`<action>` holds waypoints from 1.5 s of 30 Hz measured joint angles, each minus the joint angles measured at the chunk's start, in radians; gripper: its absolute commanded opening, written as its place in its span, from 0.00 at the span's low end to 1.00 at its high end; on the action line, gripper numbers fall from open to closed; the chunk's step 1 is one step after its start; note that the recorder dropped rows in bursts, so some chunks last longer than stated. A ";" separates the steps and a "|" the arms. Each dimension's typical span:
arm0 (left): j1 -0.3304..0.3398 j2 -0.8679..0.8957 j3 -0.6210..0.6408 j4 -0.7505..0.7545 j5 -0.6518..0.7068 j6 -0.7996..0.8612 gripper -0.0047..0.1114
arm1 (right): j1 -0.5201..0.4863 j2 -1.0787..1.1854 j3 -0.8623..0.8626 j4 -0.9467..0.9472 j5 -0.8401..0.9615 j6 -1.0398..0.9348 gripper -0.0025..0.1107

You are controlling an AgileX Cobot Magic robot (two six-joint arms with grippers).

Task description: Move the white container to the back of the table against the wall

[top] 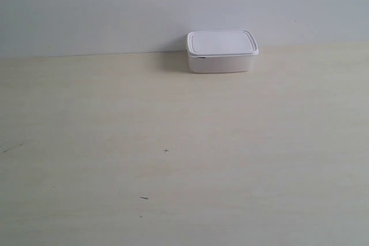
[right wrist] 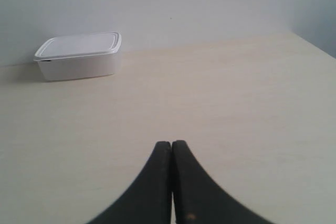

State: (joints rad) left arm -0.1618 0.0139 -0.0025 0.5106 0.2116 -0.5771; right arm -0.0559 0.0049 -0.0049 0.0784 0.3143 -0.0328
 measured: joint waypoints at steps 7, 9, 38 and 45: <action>0.000 0.000 0.000 0.000 0.050 0.000 0.04 | 0.000 0.000 0.000 -0.001 0.007 0.000 0.02; 0.000 0.000 0.000 0.000 0.053 0.000 0.04 | 0.000 0.000 0.000 -0.001 0.007 0.000 0.02; 0.000 0.000 0.000 0.000 0.104 0.000 0.04 | 0.000 0.000 0.000 -0.001 0.007 0.000 0.02; 0.000 0.000 0.000 0.000 0.104 0.000 0.04 | 0.000 0.000 0.000 -0.001 0.007 0.000 0.02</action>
State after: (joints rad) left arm -0.1618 0.0139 -0.0025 0.5106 0.3157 -0.5771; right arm -0.0559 0.0049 -0.0049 0.0777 0.3210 -0.0328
